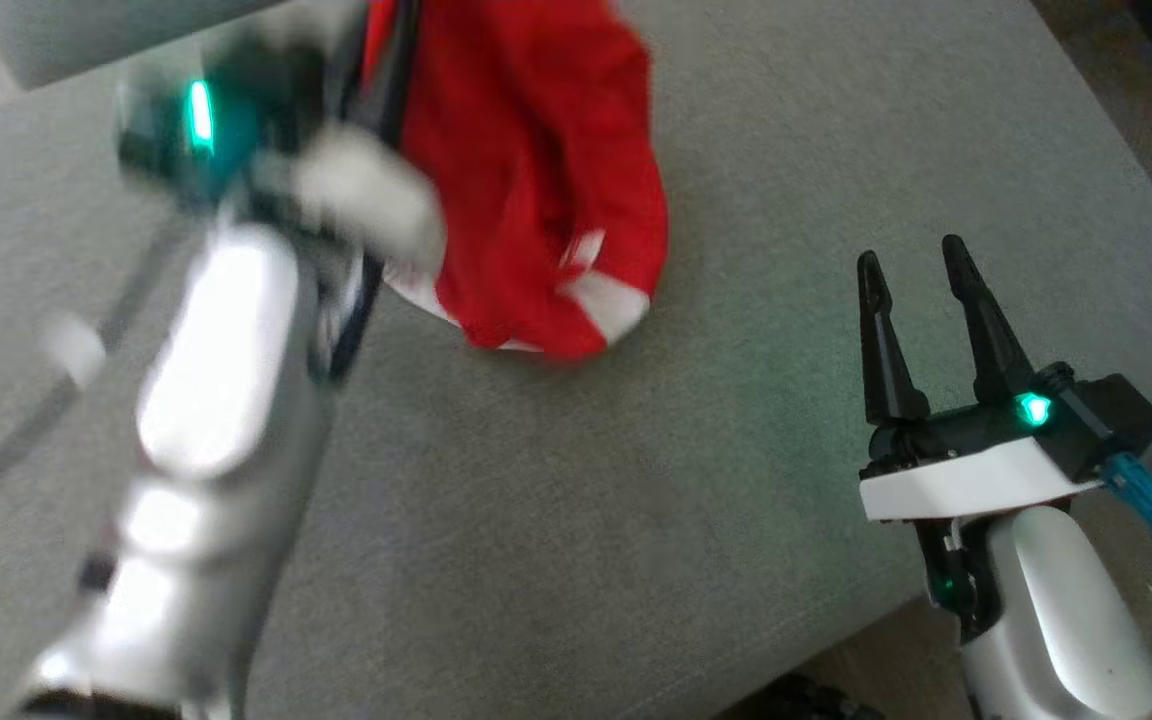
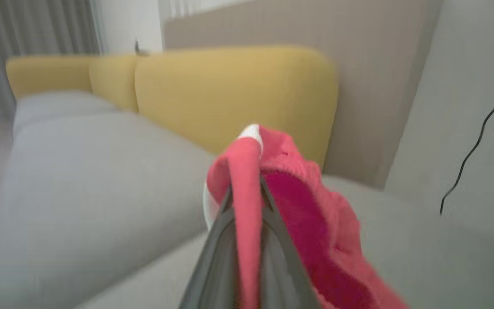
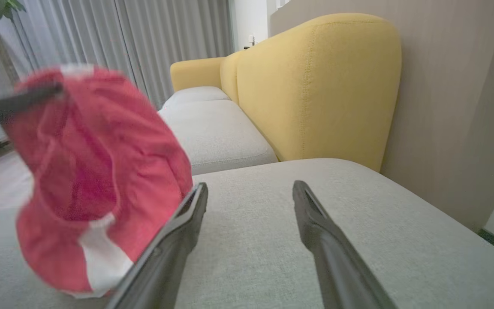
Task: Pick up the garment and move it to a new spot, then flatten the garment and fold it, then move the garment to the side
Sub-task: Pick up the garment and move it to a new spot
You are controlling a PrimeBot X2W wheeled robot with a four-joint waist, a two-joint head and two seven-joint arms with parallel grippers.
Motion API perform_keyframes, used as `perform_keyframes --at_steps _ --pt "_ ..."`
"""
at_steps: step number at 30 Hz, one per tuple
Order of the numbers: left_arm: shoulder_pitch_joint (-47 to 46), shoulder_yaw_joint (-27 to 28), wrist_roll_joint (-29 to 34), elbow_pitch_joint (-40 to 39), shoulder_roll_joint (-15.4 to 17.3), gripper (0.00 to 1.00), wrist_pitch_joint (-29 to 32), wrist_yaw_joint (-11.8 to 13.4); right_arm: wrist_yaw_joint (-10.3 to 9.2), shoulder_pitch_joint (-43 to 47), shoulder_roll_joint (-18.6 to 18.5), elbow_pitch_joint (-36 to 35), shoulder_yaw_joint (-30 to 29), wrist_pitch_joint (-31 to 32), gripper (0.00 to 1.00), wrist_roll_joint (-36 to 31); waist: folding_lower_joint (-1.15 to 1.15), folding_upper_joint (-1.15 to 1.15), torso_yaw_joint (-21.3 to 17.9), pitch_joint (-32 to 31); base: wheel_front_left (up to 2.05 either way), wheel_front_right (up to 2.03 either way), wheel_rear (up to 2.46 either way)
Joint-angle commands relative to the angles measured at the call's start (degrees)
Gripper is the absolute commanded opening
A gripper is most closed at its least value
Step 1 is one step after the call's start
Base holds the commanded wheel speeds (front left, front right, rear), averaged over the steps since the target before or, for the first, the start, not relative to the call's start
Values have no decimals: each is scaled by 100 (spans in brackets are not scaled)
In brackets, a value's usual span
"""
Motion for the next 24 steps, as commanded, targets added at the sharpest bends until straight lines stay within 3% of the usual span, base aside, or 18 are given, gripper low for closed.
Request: perform_keyframes --at_steps 1,5,6,7,13,24 --pt "173 167 -35 26 196 0 -190 78 -4 -160 30 -169 91 2 100 40 -1 0 -153 155 0 0 0" --pt "1088 293 -192 621 169 0 -905 249 -4 -76 30 -124 11 2 100 -69 -1 0 22 119 0 0 0" --pt "1299 324 -239 737 145 25 -1098 287 -4 -43 30 -107 -6 2 100 -106 -1 0 96 92 0 0 0" --pt "1490 368 -278 840 116 100 -1298 357 -4 -4 30 -100 -43 2 100 -143 -1 0 188 53 0 0 0" --pt "2481 521 -455 841 -108 100 -1826 563 -4 296 30 -24 -223 2 100 -461 -1 0 872 -352 0 0 0" --pt "4387 1438 109 -1837 -252 100 -1839 981 -4 797 30 -62 -317 2 100 -516 -1 0 1768 -1197 0 0 0"
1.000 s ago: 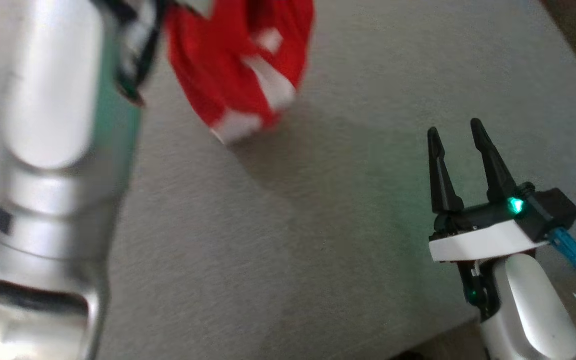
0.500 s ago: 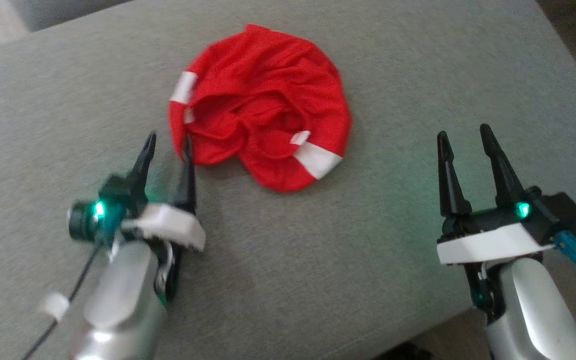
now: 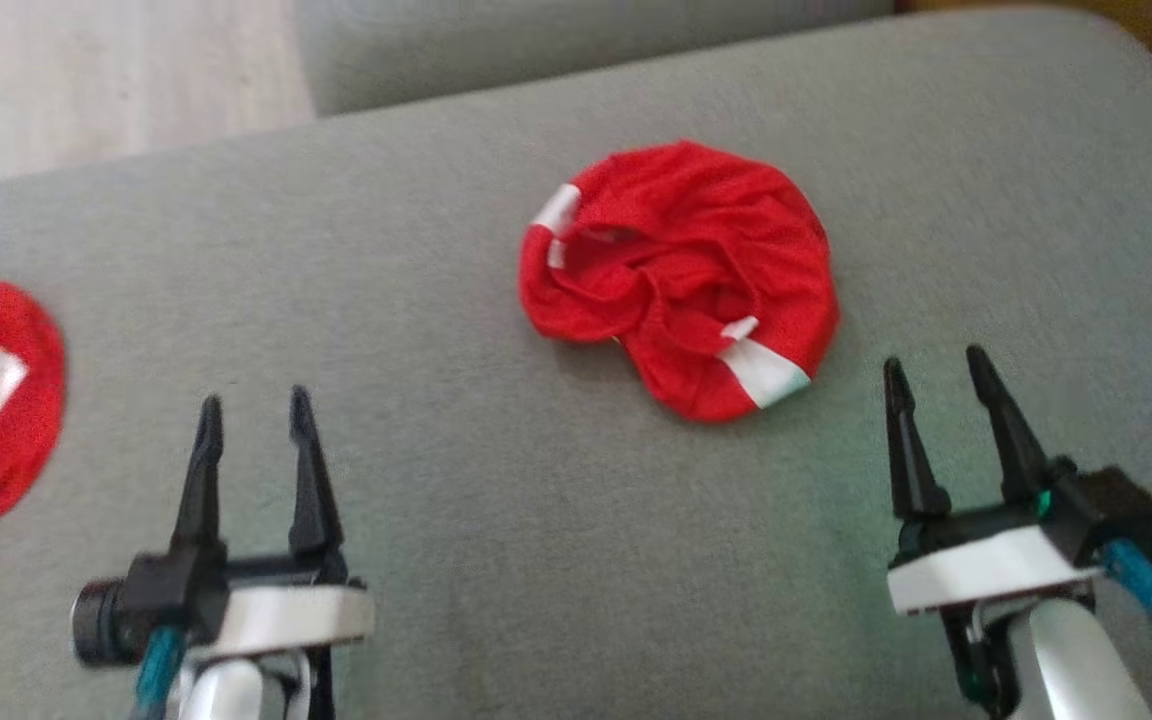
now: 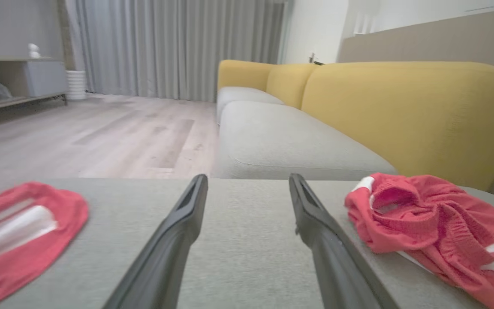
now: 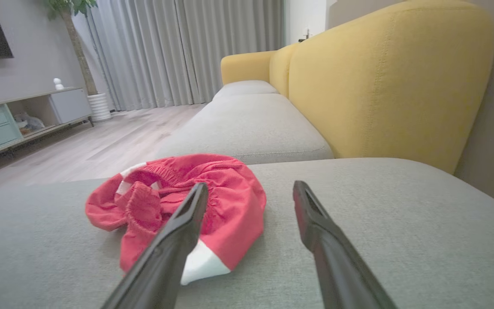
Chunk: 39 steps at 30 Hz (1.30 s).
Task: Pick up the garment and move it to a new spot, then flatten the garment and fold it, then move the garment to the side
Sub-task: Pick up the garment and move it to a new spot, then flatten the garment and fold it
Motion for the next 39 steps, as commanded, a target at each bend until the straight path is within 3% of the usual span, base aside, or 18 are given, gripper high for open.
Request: perform_keyframes --at_steps 1,6,11,19,39 --pt "90 220 109 -390 -4 100 -52 57 -4 68 -12 -193 155 -15 100 17 1 0 347 -390 0 0 0" --pt "796 87 344 -821 -7 100 -53 214 -4 503 -12 -210 149 -15 100 -27 1 0 530 -765 0 0 0" --pt "1026 36 519 -844 -7 100 -53 207 -4 724 -12 -215 191 -15 100 -23 1 0 594 -869 0 0 0" --pt "1068 -28 774 -850 -8 100 -53 202 -4 799 -12 -182 242 -15 100 19 1 0 620 -921 0 0 0" --pt "1131 -156 715 -677 -8 100 -53 285 -4 816 -12 -124 164 -15 100 55 1 0 740 -952 0 0 0"
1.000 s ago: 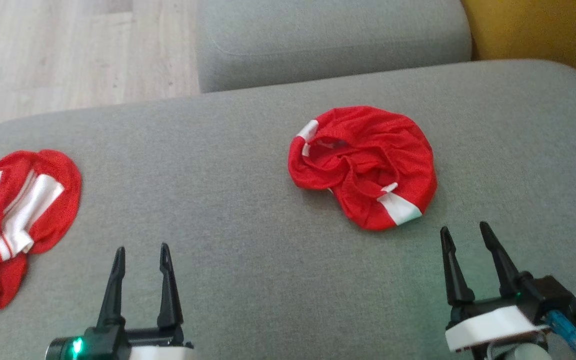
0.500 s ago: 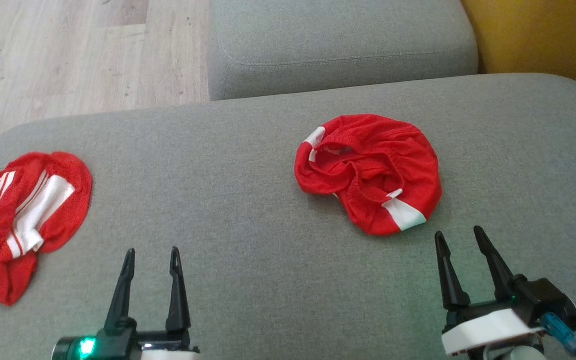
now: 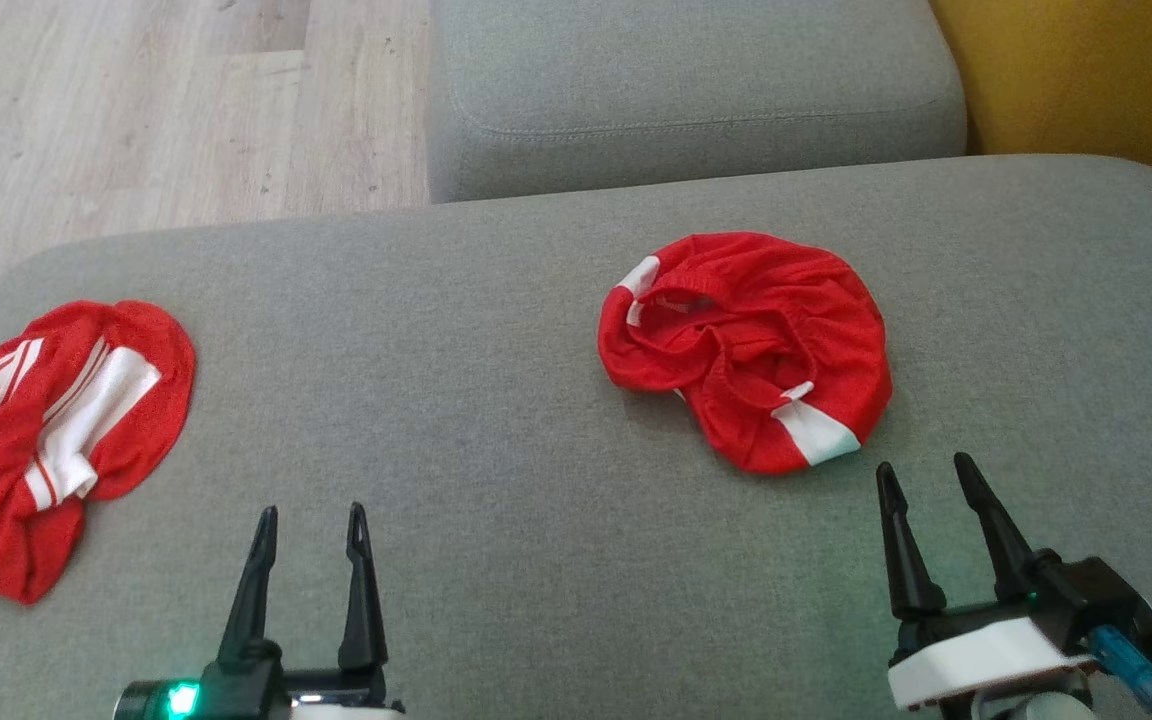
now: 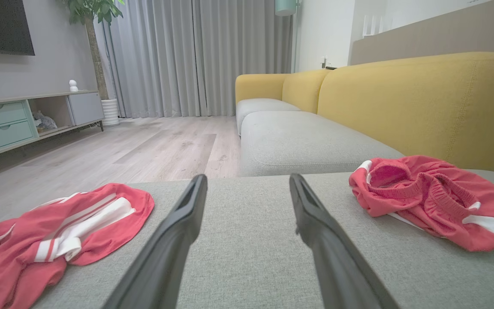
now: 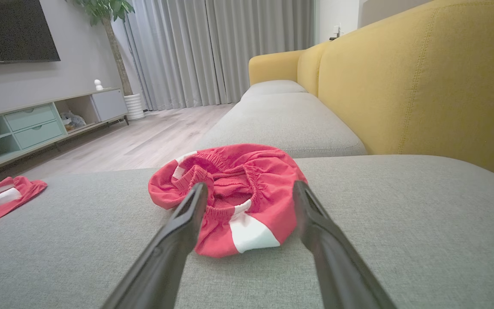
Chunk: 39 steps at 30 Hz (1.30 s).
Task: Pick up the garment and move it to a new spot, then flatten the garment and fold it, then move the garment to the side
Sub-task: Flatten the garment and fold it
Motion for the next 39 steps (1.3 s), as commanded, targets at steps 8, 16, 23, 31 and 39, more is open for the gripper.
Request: perform_keyframes --at_steps 8,16,23,31,39 --pt "-120 120 12 -132 -11 100 -54 44 -4 -79 -17 -145 152 -22 100 -32 0 0 69 -7 0 0 0" --pt "-114 38 44 -112 -11 100 -54 -42 -4 -65 -17 -130 211 -22 100 -34 0 0 86 -4 0 0 0" --pt "-327 -94 151 -8 -11 100 -54 -83 -4 -173 -17 -142 332 -22 100 -106 0 0 -488 209 0 0 0" --pt "-1488 -713 167 511 -12 100 -55 -326 -4 -417 -17 -258 386 -22 100 -108 0 0 -1447 748 0 0 0" --pt "-3256 -1864 48 1811 -12 100 397 -485 -4 -685 -17 -311 417 -22 100 34 0 0 -2200 1319 0 0 0"
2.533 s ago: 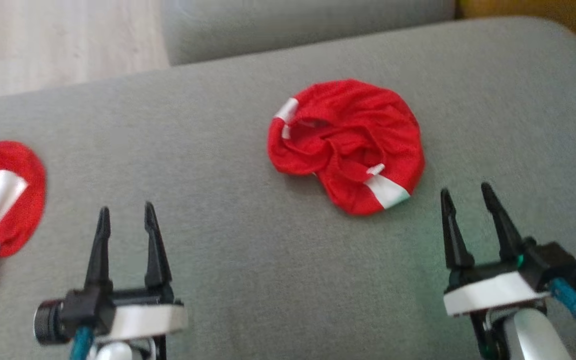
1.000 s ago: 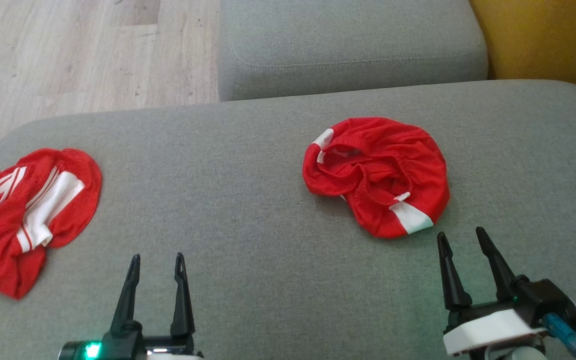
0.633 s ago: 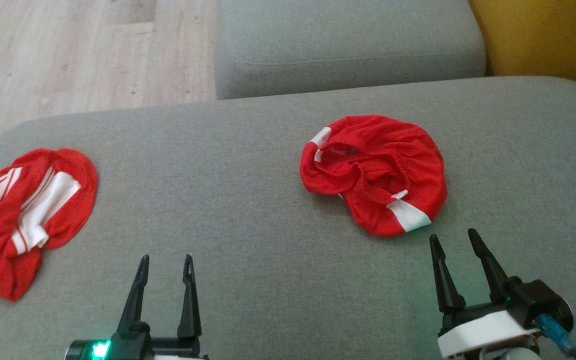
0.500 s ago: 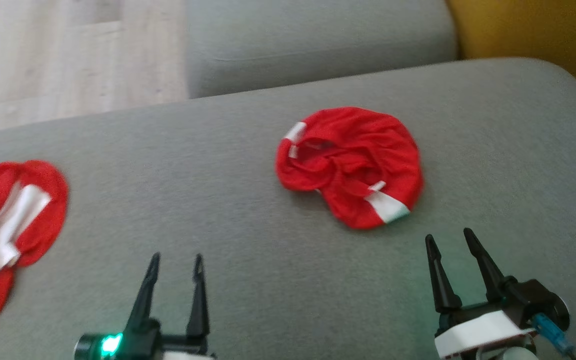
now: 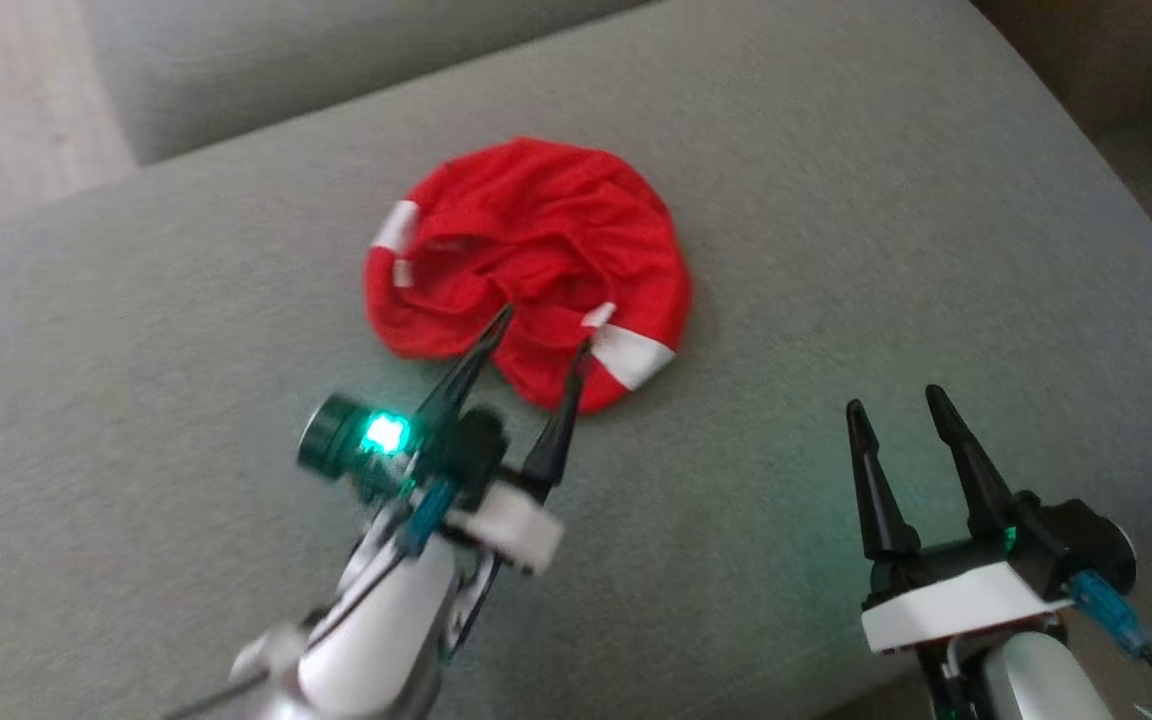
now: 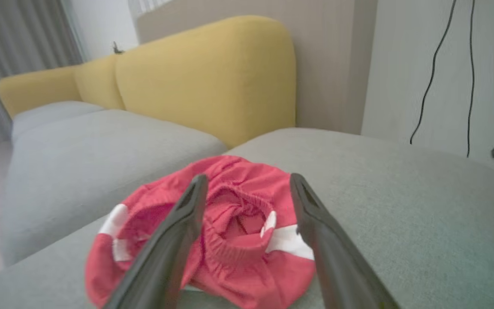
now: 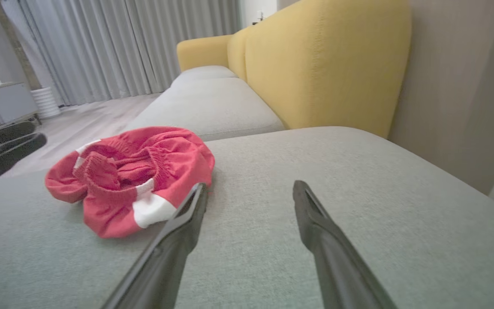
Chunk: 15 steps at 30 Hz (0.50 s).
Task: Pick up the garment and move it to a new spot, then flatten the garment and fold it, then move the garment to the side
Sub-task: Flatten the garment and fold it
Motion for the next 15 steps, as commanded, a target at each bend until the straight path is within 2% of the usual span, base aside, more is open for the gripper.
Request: perform_keyframes --at_steps 1,8,15 --pt "-384 36 -44 -43 5 100 164 41 -4 -192 -20 -199 150 -22 100 52 -2 0 -401 379 0 0 0" --pt "-1307 -525 36 997 6 100 1198 136 -4 -312 -20 -216 240 -22 100 263 -2 0 -766 685 0 0 0" --pt "-1647 -427 90 1582 119 100 1176 342 -4 -364 -20 -205 287 -22 100 377 -2 0 -897 778 0 0 0"
